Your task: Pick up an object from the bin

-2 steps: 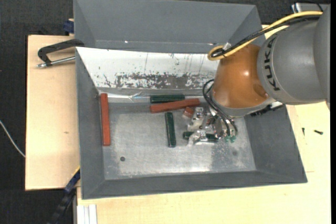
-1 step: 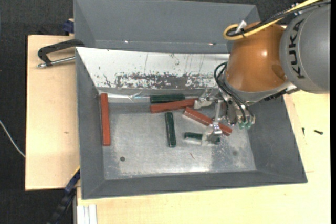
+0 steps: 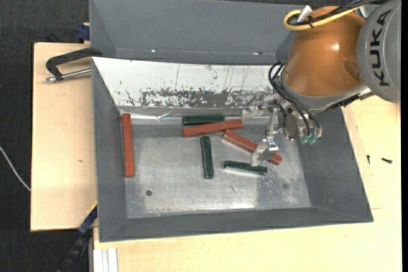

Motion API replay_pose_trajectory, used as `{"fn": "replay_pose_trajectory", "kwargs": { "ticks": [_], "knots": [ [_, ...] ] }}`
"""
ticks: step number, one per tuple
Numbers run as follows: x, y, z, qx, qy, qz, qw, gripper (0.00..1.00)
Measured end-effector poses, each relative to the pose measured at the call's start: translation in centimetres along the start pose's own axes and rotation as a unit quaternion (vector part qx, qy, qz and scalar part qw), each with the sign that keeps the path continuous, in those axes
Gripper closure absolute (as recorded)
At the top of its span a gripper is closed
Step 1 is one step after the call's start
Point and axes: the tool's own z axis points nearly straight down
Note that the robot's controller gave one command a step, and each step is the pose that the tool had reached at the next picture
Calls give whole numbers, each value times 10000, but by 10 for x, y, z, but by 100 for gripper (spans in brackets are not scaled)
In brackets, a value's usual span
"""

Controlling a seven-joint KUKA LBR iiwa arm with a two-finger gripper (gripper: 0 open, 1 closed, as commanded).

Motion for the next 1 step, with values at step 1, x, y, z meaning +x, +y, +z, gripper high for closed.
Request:
{"fn": "replay_pose_trajectory", "kwargs": {
  "ticks": [1],
  "knots": [
    [-3,-9,49,-4,17,191,9998,0]
  ]
}}
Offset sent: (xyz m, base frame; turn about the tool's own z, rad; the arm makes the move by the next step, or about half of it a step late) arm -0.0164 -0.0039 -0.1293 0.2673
